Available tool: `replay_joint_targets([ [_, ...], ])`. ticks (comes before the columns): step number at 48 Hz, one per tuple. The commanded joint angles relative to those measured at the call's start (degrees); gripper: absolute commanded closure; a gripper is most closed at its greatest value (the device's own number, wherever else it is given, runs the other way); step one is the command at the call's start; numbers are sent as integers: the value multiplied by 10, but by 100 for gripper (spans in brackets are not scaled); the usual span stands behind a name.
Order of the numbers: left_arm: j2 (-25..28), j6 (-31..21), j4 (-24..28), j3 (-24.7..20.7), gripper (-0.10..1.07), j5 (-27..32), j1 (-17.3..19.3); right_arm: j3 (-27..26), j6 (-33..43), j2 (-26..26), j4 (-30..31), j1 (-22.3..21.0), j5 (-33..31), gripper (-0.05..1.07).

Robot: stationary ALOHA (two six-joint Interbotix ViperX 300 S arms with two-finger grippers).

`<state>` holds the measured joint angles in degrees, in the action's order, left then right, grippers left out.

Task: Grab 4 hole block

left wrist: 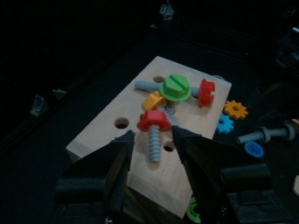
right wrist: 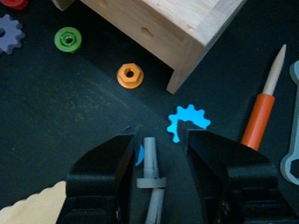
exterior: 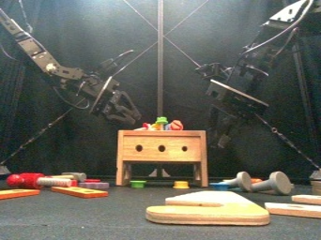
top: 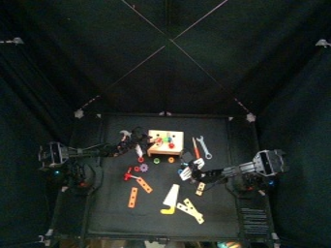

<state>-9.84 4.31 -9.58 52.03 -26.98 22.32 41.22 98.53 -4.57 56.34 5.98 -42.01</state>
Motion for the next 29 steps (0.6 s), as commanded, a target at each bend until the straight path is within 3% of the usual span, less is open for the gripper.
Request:
replay_joint_targets([
  [1, -10, 1, 2, 0, 17, -7, 2, -11, -2, -11, -6, 3, -1, 25],
  [6, -14, 1, 2, 10, 17, -7, 1, -11, -3, -21, -18, 10, 0, 25],
  [12, -27, 3, 10, 25, 17, -11, -4, -8, -3, -40, -45, 50, 1, 25],
  [20, -60, 2, 52, 51, 17, -14, -41, -7, -3, -52, -76, 120, 6, 25],
  [29, -89, 1, 91, 83, 17, -15, -77, -12, -1, -32, -113, 207, 72, 25],
])
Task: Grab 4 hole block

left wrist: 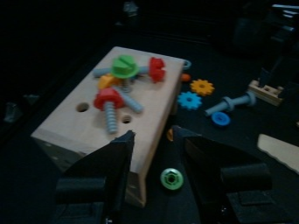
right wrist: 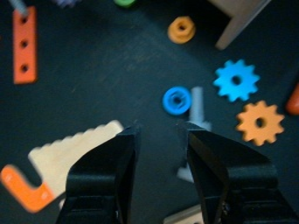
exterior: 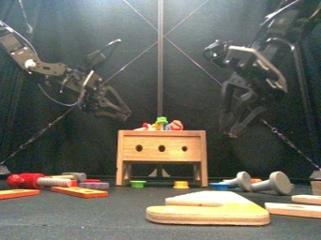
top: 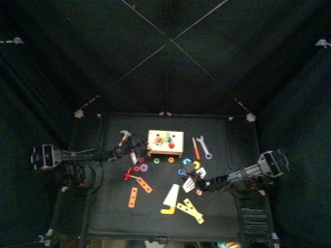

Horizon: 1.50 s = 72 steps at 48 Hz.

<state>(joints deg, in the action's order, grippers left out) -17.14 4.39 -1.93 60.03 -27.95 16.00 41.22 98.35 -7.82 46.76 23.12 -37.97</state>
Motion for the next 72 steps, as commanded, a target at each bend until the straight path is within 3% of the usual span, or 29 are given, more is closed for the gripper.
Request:
replay_joint_targets([
  [1, -18, 0, 17, 6, 17, -5, -18, -14, 2, 4, -22, 41, 38, 25],
  [12, -40, -1, 40, 27, 17, -5, -66, -47, 3, 55, -91, 86, 46, 25],
  [24, -40, -3, 29, 35, 17, -5, -72, -67, 1, 105, -158, 91, 26, 24],
  [41, -41, -3, 24, 50, 17, -5, -72, -77, 4, 110, -182, 93, -41, 14],
  [72, -40, -3, 21, 58, 17, -5, -71, -68, 1, 147, -194, 87, -8, 17],
])
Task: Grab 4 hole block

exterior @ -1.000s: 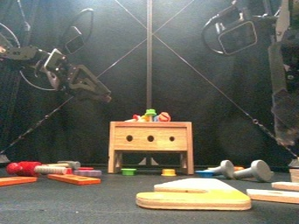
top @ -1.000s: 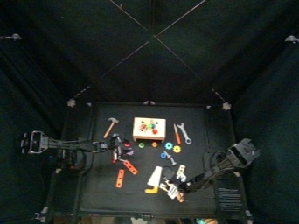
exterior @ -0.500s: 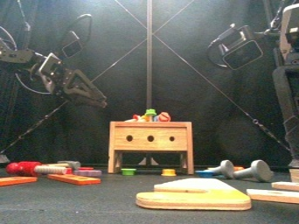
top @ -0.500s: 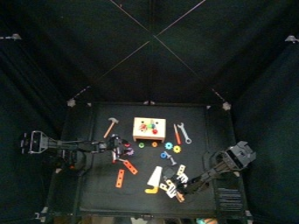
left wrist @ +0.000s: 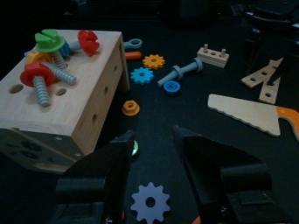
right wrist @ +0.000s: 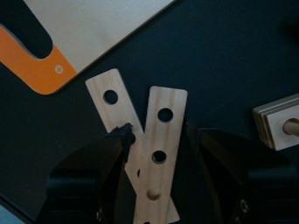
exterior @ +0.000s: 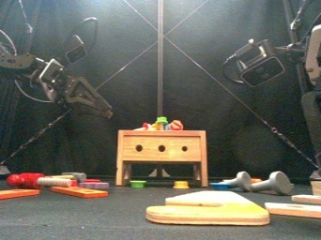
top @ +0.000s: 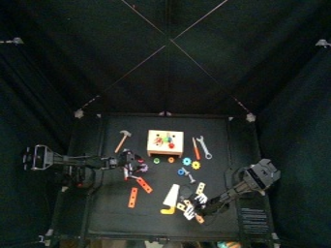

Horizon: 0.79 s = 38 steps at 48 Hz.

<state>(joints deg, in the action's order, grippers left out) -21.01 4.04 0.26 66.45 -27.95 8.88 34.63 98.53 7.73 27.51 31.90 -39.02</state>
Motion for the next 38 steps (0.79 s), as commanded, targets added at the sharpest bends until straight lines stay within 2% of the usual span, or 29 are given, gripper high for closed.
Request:
replay_joint_targets([
  [1, -2, 1, -1, -6, 17, -5, -1, -1, -1, -8, -2, -1, 4, 17],
  [20, -2, 1, -1, -4, 17, -4, -1, 6, -2, -8, 4, -9, 4, 33],
  [38, -3, 1, -1, -4, 17, -4, 1, -3, -4, -24, 22, -11, 0, 34],
])
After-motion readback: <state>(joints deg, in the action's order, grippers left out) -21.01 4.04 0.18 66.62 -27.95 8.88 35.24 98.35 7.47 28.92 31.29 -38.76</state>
